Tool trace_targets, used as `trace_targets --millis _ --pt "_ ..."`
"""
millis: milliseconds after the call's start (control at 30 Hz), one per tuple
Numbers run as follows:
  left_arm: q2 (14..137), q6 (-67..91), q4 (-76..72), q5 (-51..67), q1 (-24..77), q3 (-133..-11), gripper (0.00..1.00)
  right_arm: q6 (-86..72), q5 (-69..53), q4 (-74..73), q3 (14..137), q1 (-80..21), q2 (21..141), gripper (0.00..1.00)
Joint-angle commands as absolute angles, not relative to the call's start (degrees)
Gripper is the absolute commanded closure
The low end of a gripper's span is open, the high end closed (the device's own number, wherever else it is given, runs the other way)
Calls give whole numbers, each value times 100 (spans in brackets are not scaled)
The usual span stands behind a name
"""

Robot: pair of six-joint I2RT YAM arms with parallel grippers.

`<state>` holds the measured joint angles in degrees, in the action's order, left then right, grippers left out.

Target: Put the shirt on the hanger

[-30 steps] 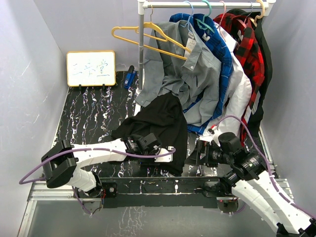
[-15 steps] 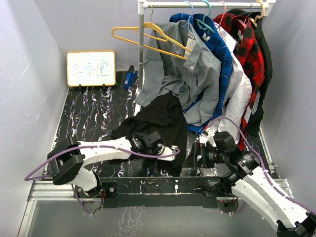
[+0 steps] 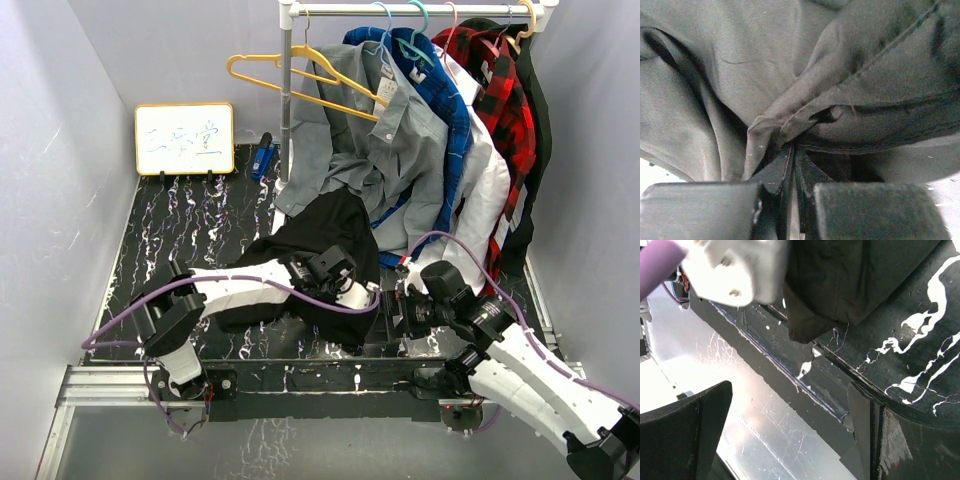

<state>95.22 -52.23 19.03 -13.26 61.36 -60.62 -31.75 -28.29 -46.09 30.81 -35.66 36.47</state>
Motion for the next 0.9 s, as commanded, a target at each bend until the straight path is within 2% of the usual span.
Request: trace_targets --millis 0,200,667,800,867 --pt "9779 -5651 1740 -1347 5882 -6555 100 -3241 -2635 -4244 3063 -3644 3272 2" --pt "9938 -5825 2492 -938 5604 -7303 95 -3594 -2407 -4027 2748 -3649 2903 2" --pt "11072 -5637 4778 -16 5020 -9664 93 -4169 -929 -2767 3178 -3697 3705 2" --pt "11300 -5024 5714 1020 4421 -10774 92 -4075 -1183 -2431 3231 -3819 4117 2" --pt "11083 -4806 6048 1420 4201 -10899 85 -3989 -1242 -2326 3301 -4074 4391 2"
